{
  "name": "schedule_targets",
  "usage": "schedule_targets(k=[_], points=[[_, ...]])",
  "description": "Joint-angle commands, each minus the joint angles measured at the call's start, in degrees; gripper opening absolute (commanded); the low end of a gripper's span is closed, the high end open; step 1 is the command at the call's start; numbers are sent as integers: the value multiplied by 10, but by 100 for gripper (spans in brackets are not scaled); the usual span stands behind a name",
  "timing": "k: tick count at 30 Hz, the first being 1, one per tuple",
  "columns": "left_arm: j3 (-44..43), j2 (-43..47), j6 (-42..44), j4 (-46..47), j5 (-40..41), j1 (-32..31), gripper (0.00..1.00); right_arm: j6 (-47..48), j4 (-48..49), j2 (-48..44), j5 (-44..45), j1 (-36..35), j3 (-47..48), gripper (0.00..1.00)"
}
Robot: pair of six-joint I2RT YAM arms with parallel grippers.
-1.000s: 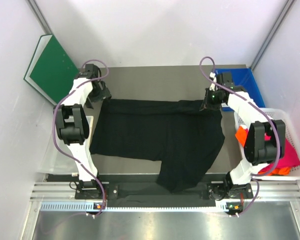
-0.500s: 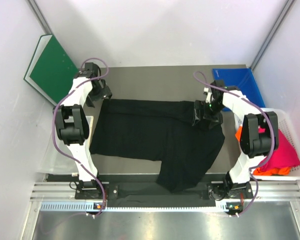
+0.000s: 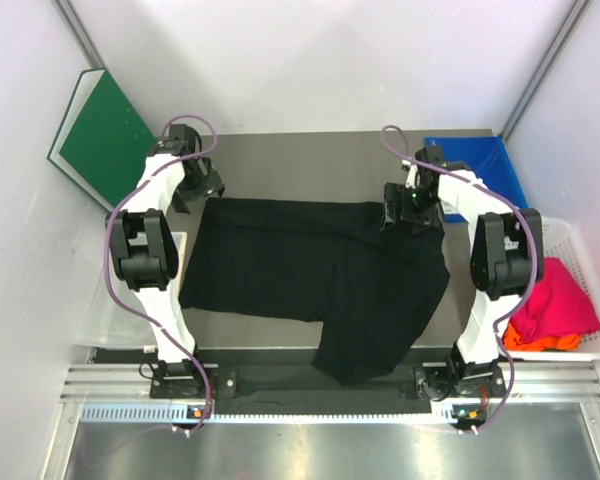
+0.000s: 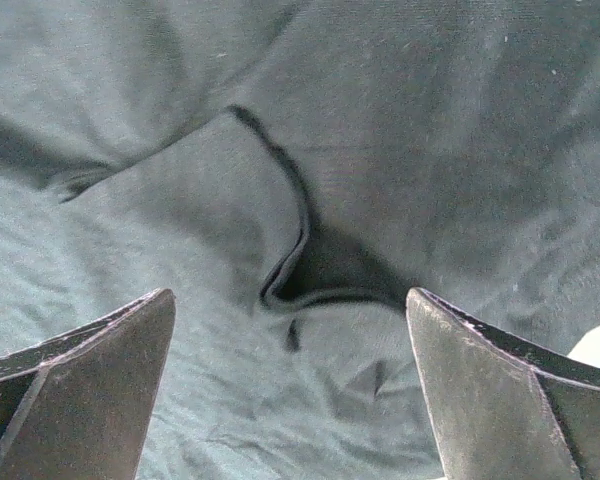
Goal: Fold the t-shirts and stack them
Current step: Fold the flattened tshirt in 1/3 of the way
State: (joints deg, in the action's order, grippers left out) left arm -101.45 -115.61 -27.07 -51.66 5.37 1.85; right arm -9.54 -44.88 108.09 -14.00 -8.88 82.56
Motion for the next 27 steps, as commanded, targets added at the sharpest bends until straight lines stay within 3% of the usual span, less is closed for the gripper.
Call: schedule_targets(k=[1, 4, 5, 8, 16, 27], points=[[-1, 42, -2, -5, -5, 2, 99, 20, 29, 19, 8, -7, 24, 94], [2, 42, -4, -5, -9, 2, 99, 19, 33, 33, -7, -7, 27, 71], [2, 43, -3, -6, -9, 2, 99, 17, 32, 34, -8, -9, 27, 42], [4, 46, -2, -8, -6, 2, 99, 14, 23, 27, -7, -12, 31, 3], [24, 57, -4, -4, -14, 2, 99, 6, -26, -69, -9, -33, 19, 0], [63, 79, -7, 8, -20, -4, 99, -24, -96, -149, -3, -120, -77, 0]])
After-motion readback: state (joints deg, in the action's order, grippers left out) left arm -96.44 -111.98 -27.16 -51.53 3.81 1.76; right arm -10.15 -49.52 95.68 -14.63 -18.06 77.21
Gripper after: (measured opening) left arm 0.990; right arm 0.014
